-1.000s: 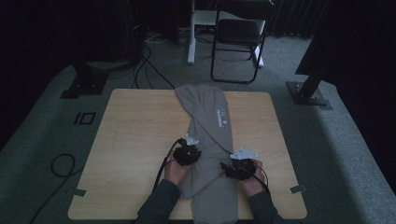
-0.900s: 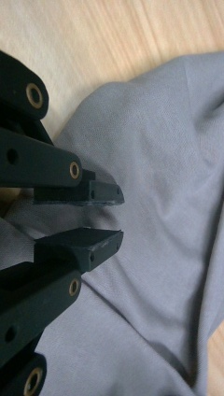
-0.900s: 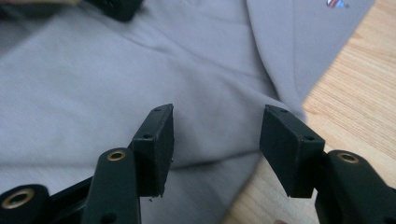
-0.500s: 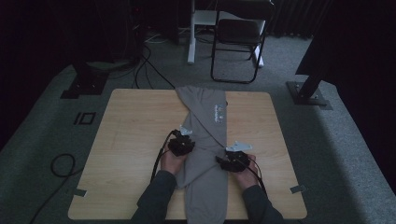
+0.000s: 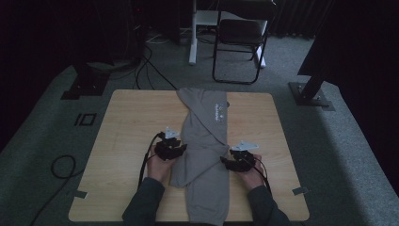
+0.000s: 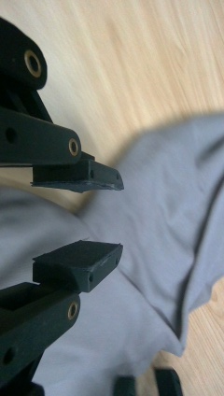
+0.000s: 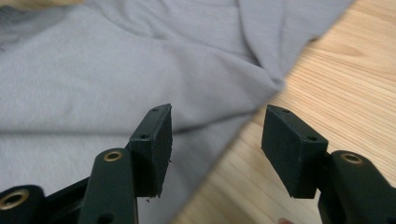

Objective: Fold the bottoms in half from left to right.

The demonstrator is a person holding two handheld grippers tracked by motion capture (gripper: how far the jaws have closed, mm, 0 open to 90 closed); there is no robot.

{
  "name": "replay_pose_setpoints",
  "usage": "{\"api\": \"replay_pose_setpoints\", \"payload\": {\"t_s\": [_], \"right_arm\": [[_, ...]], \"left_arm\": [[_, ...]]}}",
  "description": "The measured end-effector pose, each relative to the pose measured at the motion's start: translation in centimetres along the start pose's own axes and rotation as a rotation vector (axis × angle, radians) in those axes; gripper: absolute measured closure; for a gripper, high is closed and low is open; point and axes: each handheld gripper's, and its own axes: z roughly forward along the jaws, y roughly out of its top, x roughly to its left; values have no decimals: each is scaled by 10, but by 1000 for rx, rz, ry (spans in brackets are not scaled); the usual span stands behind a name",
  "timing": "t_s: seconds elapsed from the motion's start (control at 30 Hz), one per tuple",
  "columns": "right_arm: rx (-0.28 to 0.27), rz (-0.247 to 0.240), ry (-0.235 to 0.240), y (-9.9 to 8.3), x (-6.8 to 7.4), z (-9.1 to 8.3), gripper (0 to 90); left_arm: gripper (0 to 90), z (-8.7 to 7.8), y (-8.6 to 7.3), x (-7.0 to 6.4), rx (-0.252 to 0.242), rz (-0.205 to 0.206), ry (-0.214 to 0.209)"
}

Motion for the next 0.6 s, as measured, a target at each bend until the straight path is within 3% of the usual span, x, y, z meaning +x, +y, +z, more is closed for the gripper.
{"api": "replay_pose_setpoints", "payload": {"t_s": [0.13,0.27,0.53,0.6], "right_arm": [[11,-12,-20,-6,-3,-10,424],[25,-8,-26,-15,-6,-14,422],[7,19,-38,-20,-10,-21,423],[7,18,-39,-21,-9,-21,423]], "left_arm": [[614,-9,-20,13,-2,-64,-6],[599,-7,-34,14,16,-89,-22],[589,-2,-45,3,37,-67,-13],[685,-3,-46,-1,37,-48,0]]}}
